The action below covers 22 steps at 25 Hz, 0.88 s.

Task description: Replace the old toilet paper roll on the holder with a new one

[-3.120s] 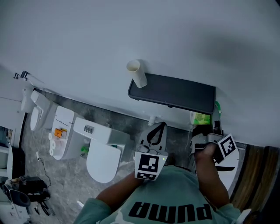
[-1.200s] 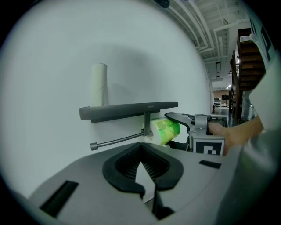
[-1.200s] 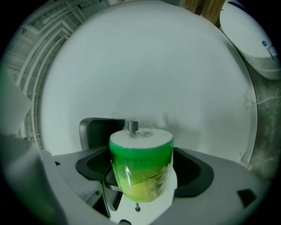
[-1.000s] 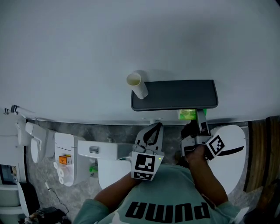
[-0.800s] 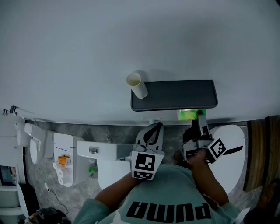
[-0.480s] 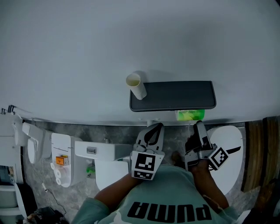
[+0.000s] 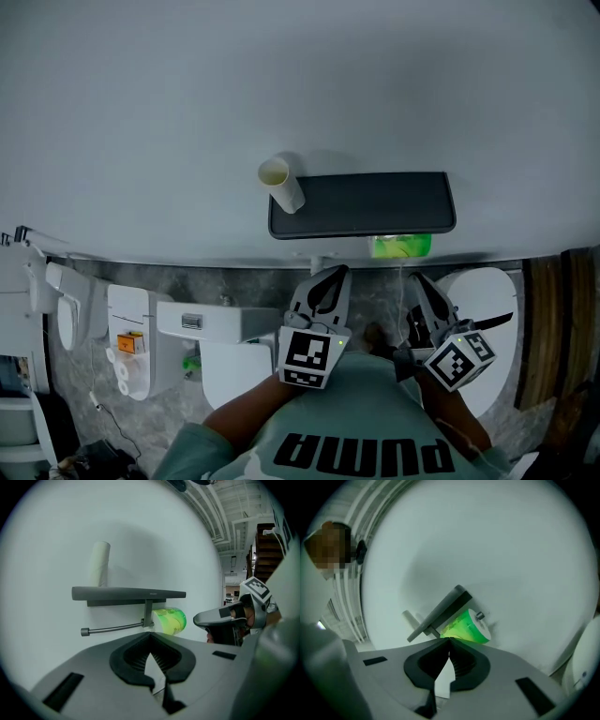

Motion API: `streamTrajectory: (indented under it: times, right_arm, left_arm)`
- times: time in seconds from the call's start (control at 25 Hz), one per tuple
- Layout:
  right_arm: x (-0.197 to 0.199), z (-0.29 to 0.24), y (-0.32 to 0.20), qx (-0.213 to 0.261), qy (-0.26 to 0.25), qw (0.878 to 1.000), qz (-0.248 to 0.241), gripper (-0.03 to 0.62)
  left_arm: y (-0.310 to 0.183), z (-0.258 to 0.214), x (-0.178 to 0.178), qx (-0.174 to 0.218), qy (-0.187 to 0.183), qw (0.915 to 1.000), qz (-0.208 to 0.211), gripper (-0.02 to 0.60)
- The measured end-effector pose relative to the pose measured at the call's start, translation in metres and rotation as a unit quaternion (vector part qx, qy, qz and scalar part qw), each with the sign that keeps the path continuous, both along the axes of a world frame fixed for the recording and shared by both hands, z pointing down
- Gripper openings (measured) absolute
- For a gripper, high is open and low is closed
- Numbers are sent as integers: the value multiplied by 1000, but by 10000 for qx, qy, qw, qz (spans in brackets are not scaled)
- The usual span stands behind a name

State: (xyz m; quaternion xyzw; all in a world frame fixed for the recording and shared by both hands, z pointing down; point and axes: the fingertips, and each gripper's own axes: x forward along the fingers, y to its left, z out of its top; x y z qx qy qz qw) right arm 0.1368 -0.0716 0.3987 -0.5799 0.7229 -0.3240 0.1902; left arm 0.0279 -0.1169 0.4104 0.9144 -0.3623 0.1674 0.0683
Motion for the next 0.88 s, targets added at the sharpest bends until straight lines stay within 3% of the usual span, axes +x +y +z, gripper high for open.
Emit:
streamTrajectory:
  times: [0.16, 0.28, 0.48, 0.88]
  right_arm:
    - [-13, -15, 2, 147, 1378, 9896, -374, 11]
    - [-23, -24, 1, 306, 1958, 9781, -636, 11]
    - [-25, -27, -1, 418, 2383, 9659, -923, 11]
    - [-32, -29, -4, 839, 2695, 9440, -1710, 11]
  left_arm:
    - [2, -3, 1, 44, 48, 9999, -84, 5]
    - [3, -5, 1, 77, 71, 9997, -206, 5]
    - [7, -12, 1, 155, 120, 9986, -484, 5]
    - [25, -13, -10, 252, -22, 9911, -1308, 5]
